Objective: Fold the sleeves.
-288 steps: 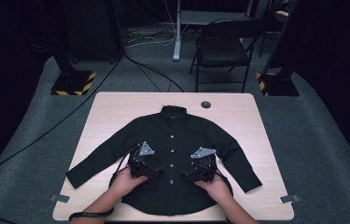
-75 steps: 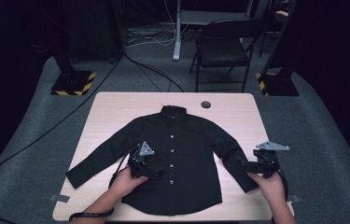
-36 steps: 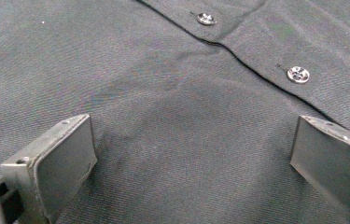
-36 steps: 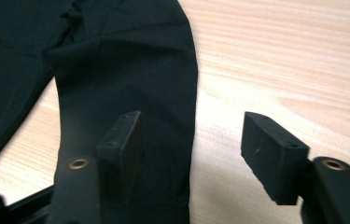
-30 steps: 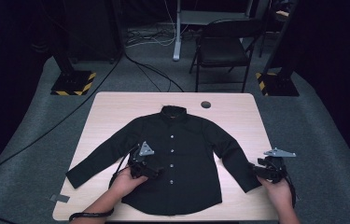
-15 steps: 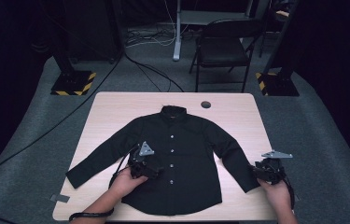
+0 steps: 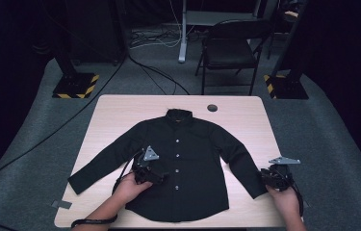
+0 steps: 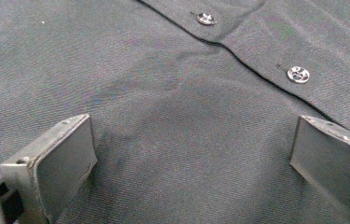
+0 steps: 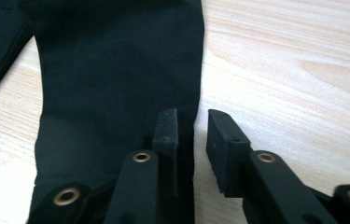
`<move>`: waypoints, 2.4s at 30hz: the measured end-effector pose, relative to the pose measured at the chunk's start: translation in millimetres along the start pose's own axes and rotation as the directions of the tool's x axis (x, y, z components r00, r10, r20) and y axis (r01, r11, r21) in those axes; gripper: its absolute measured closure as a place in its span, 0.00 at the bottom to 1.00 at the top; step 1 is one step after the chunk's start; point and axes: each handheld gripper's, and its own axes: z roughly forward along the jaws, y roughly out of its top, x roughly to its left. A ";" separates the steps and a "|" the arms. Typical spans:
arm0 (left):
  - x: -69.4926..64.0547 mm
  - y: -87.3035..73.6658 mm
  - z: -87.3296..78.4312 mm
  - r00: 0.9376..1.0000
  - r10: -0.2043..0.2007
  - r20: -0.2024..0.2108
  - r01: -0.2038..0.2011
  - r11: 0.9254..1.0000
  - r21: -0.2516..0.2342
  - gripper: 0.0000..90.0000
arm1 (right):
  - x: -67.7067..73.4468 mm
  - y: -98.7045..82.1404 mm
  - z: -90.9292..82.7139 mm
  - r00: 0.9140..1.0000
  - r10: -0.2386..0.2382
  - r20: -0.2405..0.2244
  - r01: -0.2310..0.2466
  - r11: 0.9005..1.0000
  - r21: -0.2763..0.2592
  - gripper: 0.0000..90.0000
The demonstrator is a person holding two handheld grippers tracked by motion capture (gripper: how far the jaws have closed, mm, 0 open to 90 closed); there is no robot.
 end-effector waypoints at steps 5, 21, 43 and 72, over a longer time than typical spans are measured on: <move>0.0 0.0 0.0 1.000 0.000 0.000 0.000 1.000 0.000 0.00 | 0.2 0.1 0.2 1.000 0.013 -0.029 -0.012 1.000 0.003 0.93; 0.0 0.0 0.0 1.000 0.000 0.000 0.000 1.000 0.000 0.00 | -3.0 6.2 -13.2 0.998 0.032 -0.049 -0.034 0.998 -0.044 0.98; 0.0 0.0 0.0 1.000 0.000 0.000 0.000 1.000 0.000 0.00 | 7.5 31.0 -39.3 0.996 -0.072 -0.045 0.069 0.995 -0.076 0.99; 0.0 0.0 0.0 1.000 0.000 0.000 0.000 1.000 0.000 0.00 | 48.3 50.2 -53.9 0.973 -0.221 -0.071 0.213 0.972 -0.099 0.99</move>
